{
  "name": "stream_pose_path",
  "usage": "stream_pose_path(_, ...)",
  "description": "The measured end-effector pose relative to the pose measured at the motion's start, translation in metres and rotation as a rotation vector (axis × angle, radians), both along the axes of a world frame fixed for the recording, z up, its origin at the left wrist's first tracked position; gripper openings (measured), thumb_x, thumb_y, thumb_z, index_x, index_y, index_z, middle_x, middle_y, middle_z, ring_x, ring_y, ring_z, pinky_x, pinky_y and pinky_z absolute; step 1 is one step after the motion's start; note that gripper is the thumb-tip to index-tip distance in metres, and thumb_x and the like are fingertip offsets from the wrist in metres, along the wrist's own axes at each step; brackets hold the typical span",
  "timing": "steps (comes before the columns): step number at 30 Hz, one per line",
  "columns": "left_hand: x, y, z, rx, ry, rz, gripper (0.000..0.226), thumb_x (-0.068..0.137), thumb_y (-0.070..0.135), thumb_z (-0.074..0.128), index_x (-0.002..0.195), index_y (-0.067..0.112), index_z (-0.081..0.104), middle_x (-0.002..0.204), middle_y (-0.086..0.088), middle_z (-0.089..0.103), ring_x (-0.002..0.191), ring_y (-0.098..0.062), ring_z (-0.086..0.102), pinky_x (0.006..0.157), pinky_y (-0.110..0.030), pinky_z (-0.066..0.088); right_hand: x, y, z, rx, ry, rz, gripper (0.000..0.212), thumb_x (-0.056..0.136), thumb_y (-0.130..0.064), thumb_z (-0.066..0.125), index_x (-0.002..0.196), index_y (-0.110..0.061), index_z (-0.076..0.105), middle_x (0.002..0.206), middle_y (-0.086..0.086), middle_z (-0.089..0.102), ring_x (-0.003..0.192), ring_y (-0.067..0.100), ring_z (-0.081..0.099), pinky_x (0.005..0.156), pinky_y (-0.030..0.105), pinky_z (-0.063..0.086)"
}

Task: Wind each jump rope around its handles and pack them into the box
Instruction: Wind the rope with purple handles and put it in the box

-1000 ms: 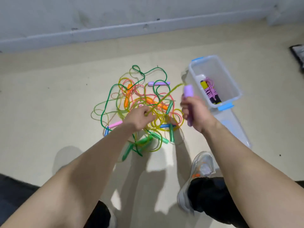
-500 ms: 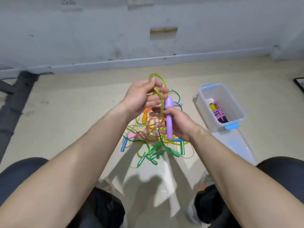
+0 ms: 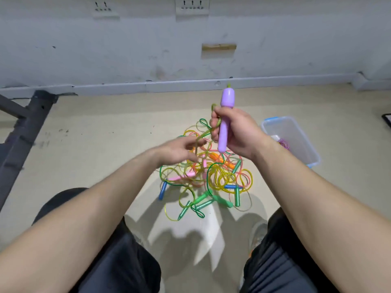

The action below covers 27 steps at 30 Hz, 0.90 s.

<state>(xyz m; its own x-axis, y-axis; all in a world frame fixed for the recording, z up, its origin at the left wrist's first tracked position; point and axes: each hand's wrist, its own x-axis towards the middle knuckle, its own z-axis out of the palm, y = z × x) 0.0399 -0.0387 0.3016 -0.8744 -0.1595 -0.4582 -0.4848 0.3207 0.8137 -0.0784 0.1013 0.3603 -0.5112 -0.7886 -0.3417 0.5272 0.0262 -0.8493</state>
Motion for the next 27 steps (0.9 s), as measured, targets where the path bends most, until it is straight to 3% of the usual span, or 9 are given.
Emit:
stream_pose_path(2,-0.005,0.012,-0.019,-0.07,0.094,-0.102,0.044,0.087,0.019,0.075,0.13,0.018,0.063,0.131,0.008,0.064,0.122,-0.007,0.058,0.104,-0.021,0.042,0.0,-0.01,0.011,-0.057,-0.093,0.014,0.025,0.103,-0.018,0.046,0.079,-0.014,0.052,0.06,0.0,0.054,0.047,0.012,0.043,0.051,0.022,0.037)
stream_pose_path(5,0.001,0.004,-0.047,-0.279,0.039,-0.108,0.015,0.093,0.035,0.068,0.097,0.022,0.072,0.098,0.003,0.073,0.092,-0.016,0.065,0.087,-0.032,0.049,-0.012,-0.019,0.027,-0.207,-0.167,-0.082,0.026,0.103,-0.022,0.042,0.078,-0.018,0.047,0.059,-0.005,0.05,0.046,0.01,0.04,0.05,0.02,0.036)
stream_pose_path(7,0.013,-0.012,-0.059,-0.437,-0.048,-0.106,0.015,0.096,0.032,0.062,0.094,0.02,0.07,0.097,0.003,0.073,0.095,-0.017,0.065,0.089,-0.034,0.05,-0.024,-0.019,0.032,-0.233,-0.138,-0.187,0.028,0.104,-0.024,0.042,0.077,-0.019,0.046,0.059,-0.005,0.049,0.048,0.011,0.039,0.052,0.021,0.035)
stream_pose_path(9,0.019,-0.022,-0.058,-0.458,-0.031,-0.029,0.016,0.1,0.023,0.056,0.092,0.018,0.069,0.095,0.005,0.074,0.094,-0.016,0.067,0.087,-0.031,0.05,-0.035,-0.016,0.022,-0.187,-0.112,-0.278,0.025,0.105,-0.026,0.042,0.083,-0.017,0.05,0.064,-0.002,0.053,0.05,0.012,0.045,0.054,0.022,0.039)
stream_pose_path(13,0.013,-0.01,-0.021,-0.036,0.168,0.258,0.018,0.106,0.011,0.048,0.093,0.015,0.061,0.087,-0.005,0.076,0.078,-0.014,0.069,0.07,-0.029,0.053,-0.04,-0.005,-0.024,0.212,-0.031,-0.347,0.015,0.103,-0.026,0.049,0.097,-0.012,0.052,0.092,0.016,0.063,0.06,0.022,0.068,0.055,0.027,0.056)
stream_pose_path(16,0.008,0.006,0.014,0.174,0.284,0.367,0.016,0.108,0.016,0.045,0.099,0.015,0.058,0.091,-0.007,0.077,0.076,-0.012,0.073,0.066,-0.021,0.058,-0.022,-0.001,-0.05,0.496,0.034,-0.193,0.017,0.102,-0.022,0.051,0.097,-0.006,0.052,0.091,0.021,0.064,0.058,0.029,0.065,0.056,0.034,0.054)
stream_pose_path(20,-0.002,0.005,0.045,0.462,0.419,0.643,0.015,0.108,0.019,0.043,0.1,0.014,0.055,0.084,-0.001,0.077,0.072,-0.011,0.075,0.059,-0.02,0.059,0.011,-0.002,-0.051,0.331,0.055,0.201,0.019,0.086,-0.023,0.054,0.095,-0.013,0.067,0.1,0.007,0.075,0.077,0.019,0.065,0.065,0.03,0.043)
stream_pose_path(23,-0.004,-0.009,0.051,0.662,0.467,0.837,0.016,0.109,0.018,0.041,0.1,0.013,0.053,0.083,-0.001,0.078,0.076,-0.014,0.076,0.058,-0.023,0.059,0.024,0.001,-0.046,0.238,0.221,0.346,0.022,0.091,-0.028,0.052,0.097,-0.017,0.07,0.1,0.002,0.076,0.092,0.019,0.061,0.072,0.032,0.041)
stream_pose_path(27,0.0,-0.026,0.051,0.781,0.372,0.864,0.03,0.11,0.023,0.036,0.098,0.007,0.057,0.091,-0.011,0.077,0.084,-0.021,0.077,0.068,-0.03,0.063,0.025,0.01,-0.042,0.249,0.377,0.263,0.017,0.103,-0.02,0.055,0.089,-0.014,0.062,0.081,0.004,0.072,0.068,0.021,0.058,0.065,0.034,0.047)
